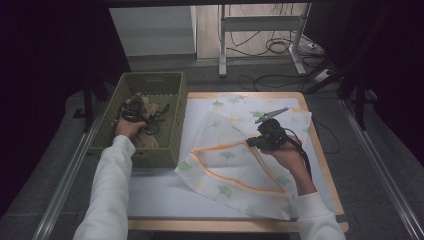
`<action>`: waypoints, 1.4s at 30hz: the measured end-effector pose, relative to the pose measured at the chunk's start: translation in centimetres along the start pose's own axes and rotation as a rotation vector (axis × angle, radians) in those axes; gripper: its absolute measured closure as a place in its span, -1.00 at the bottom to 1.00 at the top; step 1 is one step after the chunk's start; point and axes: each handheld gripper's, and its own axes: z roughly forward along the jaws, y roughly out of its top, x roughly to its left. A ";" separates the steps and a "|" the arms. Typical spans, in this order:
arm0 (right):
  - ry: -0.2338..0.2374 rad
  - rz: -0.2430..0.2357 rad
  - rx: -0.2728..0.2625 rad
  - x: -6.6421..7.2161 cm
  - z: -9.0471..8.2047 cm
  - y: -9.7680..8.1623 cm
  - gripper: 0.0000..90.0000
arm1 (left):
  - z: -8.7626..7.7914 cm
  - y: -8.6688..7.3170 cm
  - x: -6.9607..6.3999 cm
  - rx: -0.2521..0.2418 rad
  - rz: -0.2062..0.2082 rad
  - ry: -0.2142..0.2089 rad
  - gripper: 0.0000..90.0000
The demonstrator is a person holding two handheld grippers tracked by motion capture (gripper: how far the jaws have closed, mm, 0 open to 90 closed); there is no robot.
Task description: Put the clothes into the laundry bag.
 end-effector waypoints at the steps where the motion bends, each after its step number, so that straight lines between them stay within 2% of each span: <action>1: 0.000 0.000 0.002 0.0 0.0 0.0 0.97 | 0.0 0.0 0.0 0.001 0.001 0.005 0.08; 7: 0.000 0.001 0.006 0.0 0.0 0.0 0.97 | 0.0 0.0 0.0 0.007 -0.002 0.010 0.20; 10: 0.000 0.004 0.004 0.0 0.0 0.0 0.97 | -0.1 0.1 0.1 0.007 -0.019 0.009 0.37; 12: -0.001 0.005 0.004 0.0 0.0 0.0 0.97 | -0.2 0.0 0.3 0.006 -0.028 0.003 0.39; 26: 0.000 0.004 -0.001 -0.1 -0.1 0.0 0.97 | -0.6 0.0 0.4 0.002 -0.025 0.003 0.68; 42: -0.008 0.008 -0.007 -0.2 -0.3 0.0 0.97 | -3.1 -0.9 1.7 -0.090 -0.011 -0.065 0.73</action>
